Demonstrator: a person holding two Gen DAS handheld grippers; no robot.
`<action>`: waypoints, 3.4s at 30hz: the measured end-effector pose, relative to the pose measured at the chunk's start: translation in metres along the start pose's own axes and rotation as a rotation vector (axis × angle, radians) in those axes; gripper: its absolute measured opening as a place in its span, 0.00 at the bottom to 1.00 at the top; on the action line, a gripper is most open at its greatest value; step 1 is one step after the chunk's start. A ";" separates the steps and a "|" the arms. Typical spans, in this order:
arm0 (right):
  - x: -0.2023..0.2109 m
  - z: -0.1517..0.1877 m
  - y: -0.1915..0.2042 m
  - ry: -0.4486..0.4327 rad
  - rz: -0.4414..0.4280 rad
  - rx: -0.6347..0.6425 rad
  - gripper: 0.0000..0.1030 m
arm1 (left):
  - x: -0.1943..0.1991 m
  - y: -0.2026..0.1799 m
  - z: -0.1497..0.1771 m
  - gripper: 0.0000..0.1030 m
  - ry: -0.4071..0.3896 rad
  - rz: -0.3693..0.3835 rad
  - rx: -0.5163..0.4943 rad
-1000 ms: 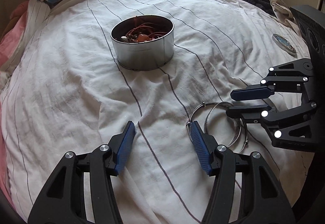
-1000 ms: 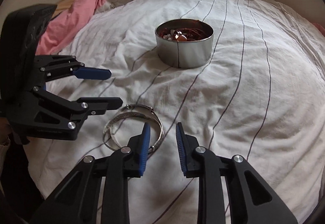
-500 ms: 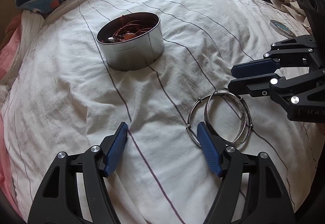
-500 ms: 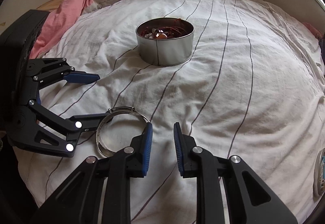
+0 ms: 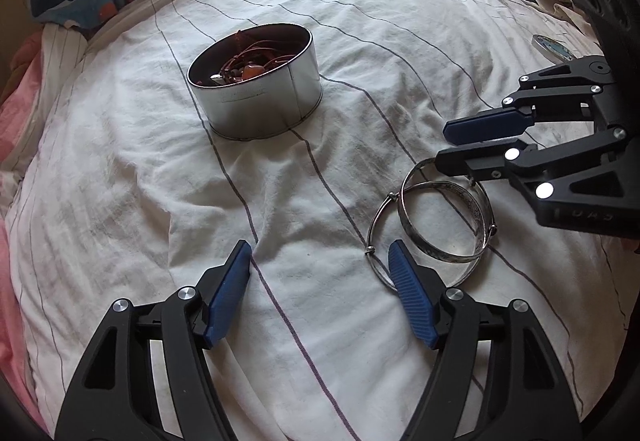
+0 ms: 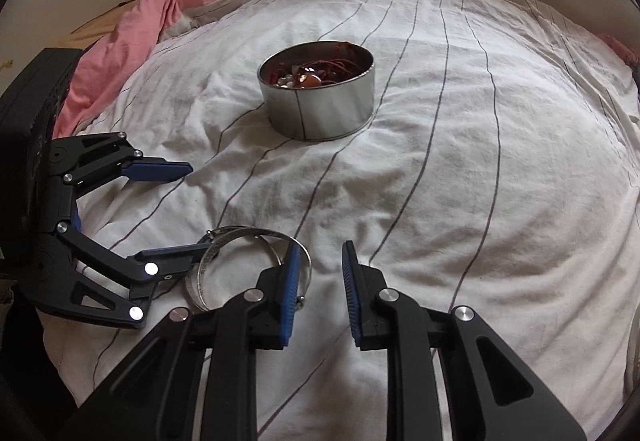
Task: Organize jewelry
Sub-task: 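Move both open tools to the silver bangles and close the left tool on one, then lift the silver bangle with the left tool and carry it over the tin, then open the left tool to drop the silver bangle into the tin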
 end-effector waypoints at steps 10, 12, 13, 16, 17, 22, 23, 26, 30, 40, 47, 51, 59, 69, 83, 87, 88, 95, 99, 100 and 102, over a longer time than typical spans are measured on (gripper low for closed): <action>0.009 0.006 -0.041 0.002 0.255 -0.051 0.24 | 0.016 0.020 -0.001 0.64 -0.042 -0.089 -0.007; 0.009 0.004 -0.037 -0.013 0.168 -0.065 0.28 | 0.022 0.018 -0.005 0.63 -0.075 -0.043 -0.009; 0.008 0.003 -0.034 -0.011 0.141 -0.066 0.31 | 0.022 0.016 -0.005 0.61 -0.078 -0.018 -0.007; 0.000 0.003 -0.029 0.012 0.149 -0.046 0.39 | 0.012 0.009 -0.003 0.46 -0.041 0.029 -0.015; -0.003 0.003 -0.029 0.023 0.143 -0.052 0.39 | 0.007 0.004 -0.002 0.40 -0.023 0.031 -0.029; -0.003 0.003 -0.020 0.023 -0.059 -0.099 0.39 | 0.004 0.012 0.002 0.11 0.007 0.014 0.011; -0.002 0.002 -0.018 0.020 -0.072 -0.097 0.39 | 0.003 0.019 0.003 0.09 0.013 -0.001 0.030; -0.005 0.004 -0.022 0.036 -0.037 -0.105 0.39 | 0.005 0.026 0.003 0.05 0.009 0.001 0.048; -0.011 0.004 -0.018 0.047 0.013 -0.067 0.39 | 0.003 0.024 0.005 0.05 0.019 0.036 0.052; 0.003 -0.004 -0.022 -0.040 -0.023 -0.096 0.04 | 0.023 0.039 -0.001 0.05 -0.050 0.121 0.155; -0.004 -0.004 -0.021 -0.017 -0.013 -0.095 0.05 | 0.005 0.039 0.003 0.06 0.011 0.077 0.148; -0.013 0.000 -0.023 0.020 0.018 -0.087 0.06 | 0.000 0.038 0.004 0.11 0.018 0.080 0.152; -0.013 0.001 -0.023 0.018 0.015 -0.092 0.05 | 0.008 0.032 0.001 0.05 -0.007 0.042 0.106; -0.005 -0.002 -0.026 -0.021 0.002 -0.113 0.05 | 0.024 0.032 -0.005 0.05 -0.054 0.012 0.084; 0.008 -0.010 -0.034 -0.086 -0.027 -0.168 0.05 | 0.055 0.052 -0.021 0.06 -0.157 0.075 0.169; 0.024 -0.022 -0.042 -0.154 -0.026 -0.204 0.05 | 0.068 0.068 -0.035 0.06 -0.205 0.059 0.215; 0.028 -0.025 -0.043 -0.169 -0.028 -0.213 0.05 | 0.070 0.071 -0.039 0.06 -0.213 0.054 0.226; 0.048 -0.046 -0.056 -0.246 -0.023 -0.246 0.05 | 0.065 0.078 -0.080 0.06 -0.252 0.061 0.239; 0.049 -0.065 -0.062 -0.268 -0.005 -0.242 0.05 | 0.046 0.081 -0.101 0.06 -0.248 0.057 0.253; 0.049 -0.070 -0.062 -0.271 0.000 -0.235 0.05 | 0.040 0.082 -0.104 0.06 -0.244 0.057 0.259; 0.046 -0.078 -0.062 -0.273 0.008 -0.221 0.05 | 0.028 0.085 -0.110 0.06 -0.238 0.063 0.269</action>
Point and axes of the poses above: each gripper's, at about its wrist camera, not at the fingertips, and x roughly against the way its jaws point, y to its left, z to its underside, the point moved 4 cm from there along -x, roughly the way its jaws point, and after that the axes turned 1 degree about -z, right-handed, at the moved point
